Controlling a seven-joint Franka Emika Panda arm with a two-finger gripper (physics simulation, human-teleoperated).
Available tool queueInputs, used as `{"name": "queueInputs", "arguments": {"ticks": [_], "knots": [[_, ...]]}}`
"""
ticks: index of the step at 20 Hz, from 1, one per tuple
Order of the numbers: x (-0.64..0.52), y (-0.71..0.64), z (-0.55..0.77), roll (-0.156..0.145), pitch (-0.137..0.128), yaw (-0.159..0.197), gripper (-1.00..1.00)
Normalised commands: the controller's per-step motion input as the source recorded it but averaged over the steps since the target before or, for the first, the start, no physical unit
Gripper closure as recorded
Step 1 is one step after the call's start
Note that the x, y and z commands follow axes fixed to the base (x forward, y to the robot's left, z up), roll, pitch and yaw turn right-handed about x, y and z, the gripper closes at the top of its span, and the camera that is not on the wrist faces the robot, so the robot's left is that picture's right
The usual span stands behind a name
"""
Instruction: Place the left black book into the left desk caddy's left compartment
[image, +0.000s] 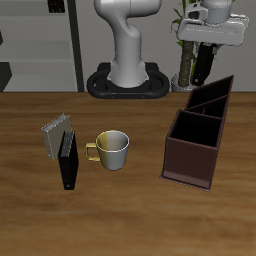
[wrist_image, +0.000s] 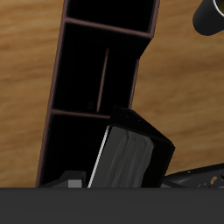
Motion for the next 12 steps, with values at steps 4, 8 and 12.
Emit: {"name": "queueInputs", "arguments": {"ticks": [4, 8, 12], "knots": [[-0.09, 0.19, -0.08, 0.034, 0.019, -0.04, 1.0], [-0.02, 0.13, -0.1, 0.027, 0.027, -0.019, 1.0], [0.01, 0.11, -0.08, 0.029, 0.027, -0.022, 1.0]]}}
